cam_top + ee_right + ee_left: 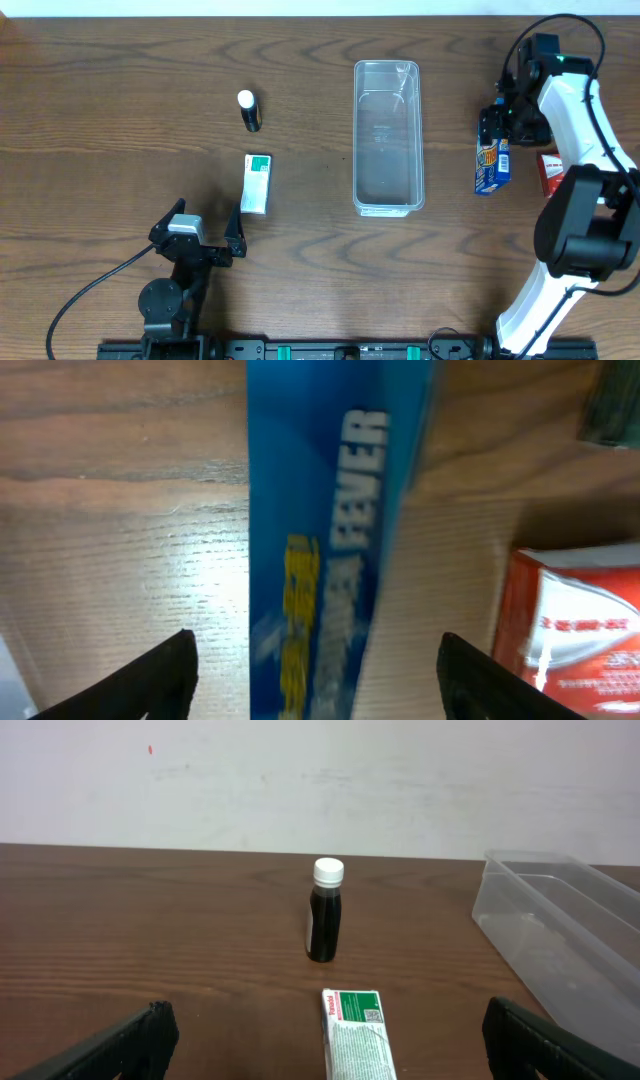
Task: Pack container
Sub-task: 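Reach the right gripper to the blue box and grasp it, then lift the blue box and carry it over the clear container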
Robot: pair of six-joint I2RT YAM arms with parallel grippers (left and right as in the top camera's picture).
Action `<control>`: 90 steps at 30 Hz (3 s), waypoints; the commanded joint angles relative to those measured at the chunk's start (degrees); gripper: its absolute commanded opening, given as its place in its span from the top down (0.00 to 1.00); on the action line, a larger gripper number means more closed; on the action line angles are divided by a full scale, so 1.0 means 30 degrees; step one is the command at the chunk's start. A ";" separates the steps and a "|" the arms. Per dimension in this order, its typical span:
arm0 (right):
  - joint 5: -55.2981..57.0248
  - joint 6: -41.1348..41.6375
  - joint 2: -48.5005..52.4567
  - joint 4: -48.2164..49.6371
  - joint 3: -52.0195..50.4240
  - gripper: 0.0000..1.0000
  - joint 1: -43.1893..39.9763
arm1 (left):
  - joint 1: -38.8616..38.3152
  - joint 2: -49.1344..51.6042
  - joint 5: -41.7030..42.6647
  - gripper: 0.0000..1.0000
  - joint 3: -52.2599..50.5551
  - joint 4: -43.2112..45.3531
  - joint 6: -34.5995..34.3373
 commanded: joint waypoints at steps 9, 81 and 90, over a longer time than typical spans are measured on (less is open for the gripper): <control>-0.0197 0.0087 0.0488 0.0168 0.0328 0.64 -0.0131 | 0.0117 -0.0117 0.0211 0.02 -0.0350 -0.0612 0.0189; -1.1198 0.5085 -0.0641 -0.0860 0.6135 0.81 0.5843 | 0.0117 -0.0117 0.0211 0.02 -0.0350 -0.0612 0.0189; -1.1132 0.5071 0.0379 -0.0670 0.6135 0.80 0.5880 | 0.0117 -0.0117 0.0211 0.02 -0.0350 -0.0612 0.0189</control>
